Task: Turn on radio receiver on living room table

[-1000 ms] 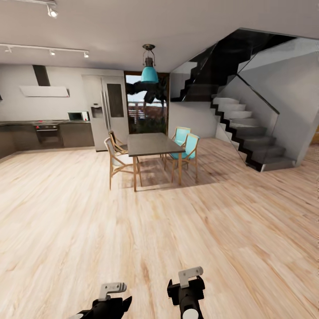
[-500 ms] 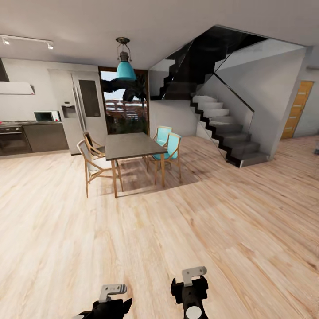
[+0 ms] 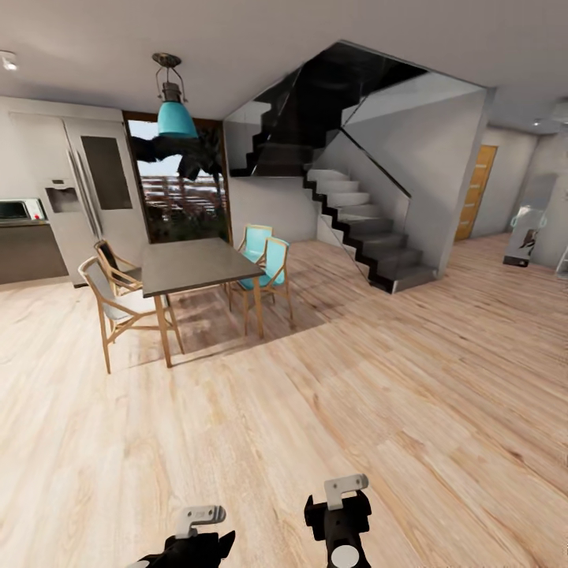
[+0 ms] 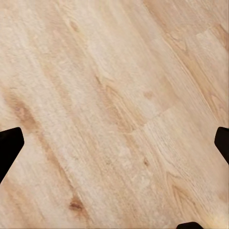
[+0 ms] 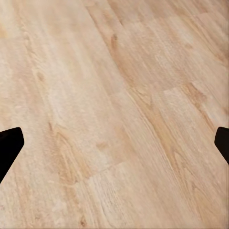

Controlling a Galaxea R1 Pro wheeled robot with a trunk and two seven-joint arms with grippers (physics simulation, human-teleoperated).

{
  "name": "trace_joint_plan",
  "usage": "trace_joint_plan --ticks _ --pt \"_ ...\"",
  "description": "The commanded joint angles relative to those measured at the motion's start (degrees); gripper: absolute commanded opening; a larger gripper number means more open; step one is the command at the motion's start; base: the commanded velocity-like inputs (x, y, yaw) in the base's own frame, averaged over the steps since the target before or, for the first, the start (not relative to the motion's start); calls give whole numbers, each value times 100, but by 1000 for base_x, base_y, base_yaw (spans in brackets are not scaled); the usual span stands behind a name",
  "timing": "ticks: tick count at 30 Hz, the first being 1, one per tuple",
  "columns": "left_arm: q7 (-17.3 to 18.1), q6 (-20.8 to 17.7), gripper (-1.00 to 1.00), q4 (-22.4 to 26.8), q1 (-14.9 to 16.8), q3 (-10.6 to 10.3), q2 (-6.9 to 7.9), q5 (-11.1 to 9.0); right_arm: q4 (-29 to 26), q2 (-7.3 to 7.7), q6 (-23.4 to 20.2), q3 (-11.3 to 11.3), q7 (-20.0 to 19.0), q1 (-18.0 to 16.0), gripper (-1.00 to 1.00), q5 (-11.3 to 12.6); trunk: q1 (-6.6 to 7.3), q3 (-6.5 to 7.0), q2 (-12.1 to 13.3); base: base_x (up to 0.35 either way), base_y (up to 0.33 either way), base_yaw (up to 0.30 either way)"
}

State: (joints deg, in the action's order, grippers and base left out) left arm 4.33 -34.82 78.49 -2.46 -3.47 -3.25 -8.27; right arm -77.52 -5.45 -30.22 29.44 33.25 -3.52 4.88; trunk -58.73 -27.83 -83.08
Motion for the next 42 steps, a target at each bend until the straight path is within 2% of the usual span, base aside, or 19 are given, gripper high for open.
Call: trace_joint_plan --ticks 1,27,42 --pt "-1 1 100 0 0 1 0 -1 0 0 2 0 2 0 100 -2 0 0 0 26 0 -51" --pt "1 1 100 0 0 21 0 -8 0 0 6 -9 6 0 100 -11 0 -1 0 2 0 -6" --pt "6 2 100 0 0 21 -9 -8 0 0 -2 -17 -3 0 100 -5 0 48 0 0 0 -267"
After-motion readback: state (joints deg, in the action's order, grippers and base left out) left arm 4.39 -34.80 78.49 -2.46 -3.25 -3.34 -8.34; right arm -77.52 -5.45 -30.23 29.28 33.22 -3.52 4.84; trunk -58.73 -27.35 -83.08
